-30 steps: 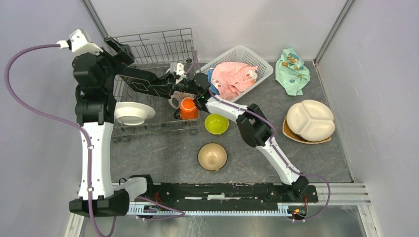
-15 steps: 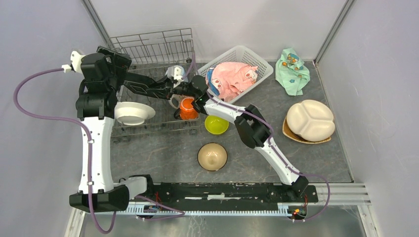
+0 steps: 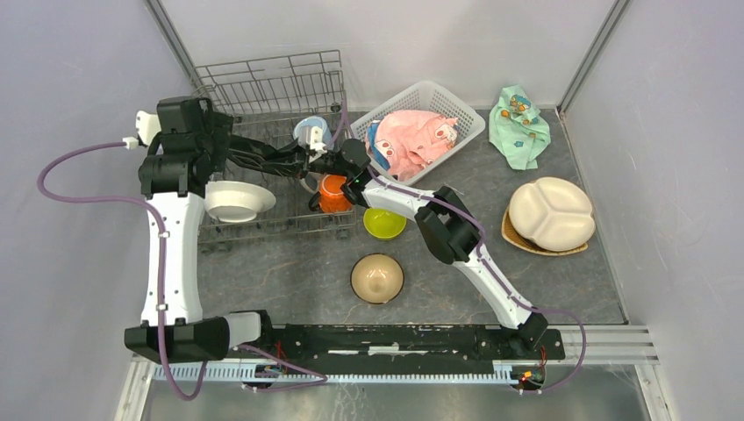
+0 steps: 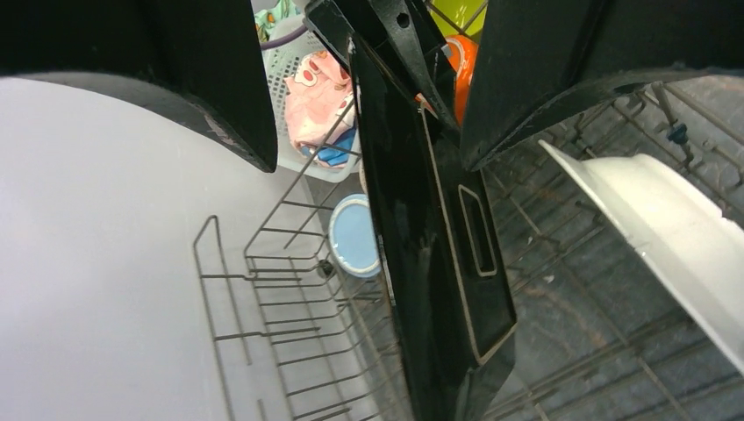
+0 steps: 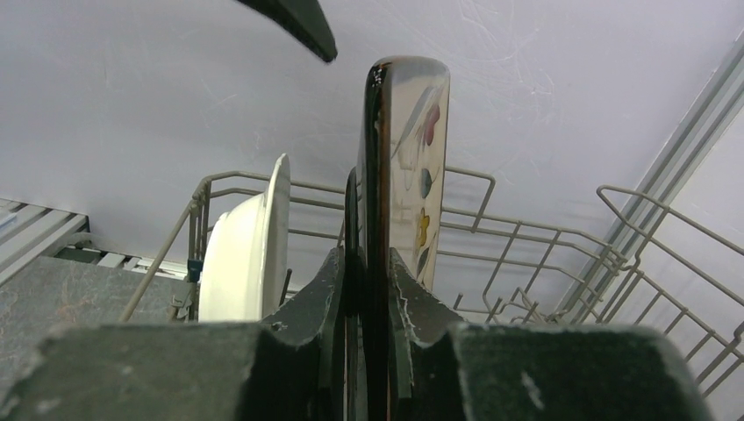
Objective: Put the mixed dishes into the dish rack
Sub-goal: Insert the plate into the dish rack.
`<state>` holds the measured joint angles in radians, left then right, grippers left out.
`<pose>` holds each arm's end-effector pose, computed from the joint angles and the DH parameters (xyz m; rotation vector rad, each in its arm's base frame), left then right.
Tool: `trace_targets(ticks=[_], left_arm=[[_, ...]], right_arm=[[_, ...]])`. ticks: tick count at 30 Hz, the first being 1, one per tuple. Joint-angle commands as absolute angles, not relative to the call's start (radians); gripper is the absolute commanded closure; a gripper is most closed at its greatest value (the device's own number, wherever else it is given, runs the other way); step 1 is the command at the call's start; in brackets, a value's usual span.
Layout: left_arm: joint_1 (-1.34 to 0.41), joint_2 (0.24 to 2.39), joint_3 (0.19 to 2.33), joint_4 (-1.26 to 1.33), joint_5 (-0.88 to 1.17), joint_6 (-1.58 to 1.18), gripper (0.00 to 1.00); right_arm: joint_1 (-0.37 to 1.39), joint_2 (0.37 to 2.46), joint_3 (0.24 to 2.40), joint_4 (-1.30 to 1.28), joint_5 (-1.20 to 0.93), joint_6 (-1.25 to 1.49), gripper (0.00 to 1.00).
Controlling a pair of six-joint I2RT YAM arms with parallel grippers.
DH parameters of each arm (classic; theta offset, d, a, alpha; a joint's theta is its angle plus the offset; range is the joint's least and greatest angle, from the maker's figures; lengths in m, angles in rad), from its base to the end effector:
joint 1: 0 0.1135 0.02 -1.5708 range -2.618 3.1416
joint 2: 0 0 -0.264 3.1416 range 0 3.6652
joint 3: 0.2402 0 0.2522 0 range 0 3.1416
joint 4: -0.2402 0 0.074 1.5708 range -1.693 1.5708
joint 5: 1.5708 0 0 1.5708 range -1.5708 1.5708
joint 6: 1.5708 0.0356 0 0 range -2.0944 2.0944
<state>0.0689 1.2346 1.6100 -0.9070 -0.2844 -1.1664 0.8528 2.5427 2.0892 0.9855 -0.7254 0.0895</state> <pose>0.2308 0.0259 0.4535 -1.3519 1.6071 -0.3689 0.3580 0.4458 0.2600 -1.0449 0.7197 1.1967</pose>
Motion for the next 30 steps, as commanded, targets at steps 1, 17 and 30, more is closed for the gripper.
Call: trace_targets(ticks=[1, 17, 30], left_arm=[[0.081, 1.258, 1.627, -0.973, -0.264, -1.293, 0.2], [0.148, 1.284, 1.526, -0.956, -0.148, -1.364, 0.48], [0.203, 1.296, 1.593, -0.958, -0.129, -1.428, 0.98]], right_arm=[[0.867, 2.374, 2.111, 1.263, -0.711, 0.031, 1.0], [0.888, 2.371, 2.124, 1.231, -0.777, -0.07, 1.0], [0.891, 2.344, 2.036, 1.276, -0.75, -0.049, 0.81]])
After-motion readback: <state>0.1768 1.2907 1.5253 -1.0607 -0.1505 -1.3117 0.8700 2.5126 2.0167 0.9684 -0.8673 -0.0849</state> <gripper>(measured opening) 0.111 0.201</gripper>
